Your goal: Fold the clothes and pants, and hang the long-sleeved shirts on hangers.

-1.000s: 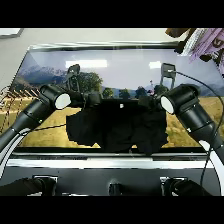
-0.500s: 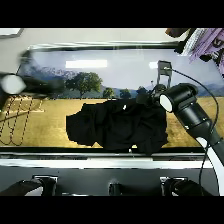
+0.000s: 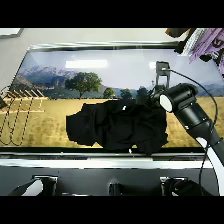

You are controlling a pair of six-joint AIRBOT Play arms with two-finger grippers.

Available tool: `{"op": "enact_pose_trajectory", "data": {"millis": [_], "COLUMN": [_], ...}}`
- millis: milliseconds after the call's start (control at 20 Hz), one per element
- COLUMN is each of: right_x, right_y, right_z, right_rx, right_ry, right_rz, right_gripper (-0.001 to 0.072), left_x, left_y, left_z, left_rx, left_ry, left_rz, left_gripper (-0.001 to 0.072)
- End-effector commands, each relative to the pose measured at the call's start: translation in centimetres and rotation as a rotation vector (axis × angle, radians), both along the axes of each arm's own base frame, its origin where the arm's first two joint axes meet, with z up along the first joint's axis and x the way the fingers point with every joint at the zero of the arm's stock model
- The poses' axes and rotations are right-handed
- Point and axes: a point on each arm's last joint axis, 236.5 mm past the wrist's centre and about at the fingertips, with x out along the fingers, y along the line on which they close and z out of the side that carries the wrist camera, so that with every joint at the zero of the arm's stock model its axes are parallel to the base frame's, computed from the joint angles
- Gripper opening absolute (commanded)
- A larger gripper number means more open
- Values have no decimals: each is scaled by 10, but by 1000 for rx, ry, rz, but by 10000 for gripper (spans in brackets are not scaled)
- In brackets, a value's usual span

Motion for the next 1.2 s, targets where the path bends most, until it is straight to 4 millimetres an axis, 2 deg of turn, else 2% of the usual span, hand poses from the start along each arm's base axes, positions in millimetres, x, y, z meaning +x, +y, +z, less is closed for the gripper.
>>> {"op": "enact_pose_trajectory", "data": {"millis": [0,150,300,450,650,850,1050,1150], "right_x": [-4,-4,-3,-4,-4,-6,-6,-7], "right_y": [-2,-2,-2,-2,-2,-3,-4,-4], "right_z": [-3,-3,-2,-3,-3,-4,-4,-5], "right_rx": [-20,-30,-28,-27,-29,-32,-33,-34], "right_ry": [19,18,13,16,21,27,30,32], "right_rz": [14,30,30,26,26,24,24,23], "right_gripper": [37,38,38,38,38,38,38,38], "left_x": [-43,-83,-93,-103,-98,-89,-76,-66], "left_y": [43,62,63,57,64,70,59,61], "left_z": [-36,-83,-105,-127,-151,-167,-189,-195], "left_rx": [-5,-91,-164,-148,-67,-35,-20,0], "left_ry": [99,160,110,145,127,92,125,120], "left_rz": [117,124,36,-130,-206,-213,-357,-371], "left_gripper": [627,626,626,626,626,625,617,617]}}
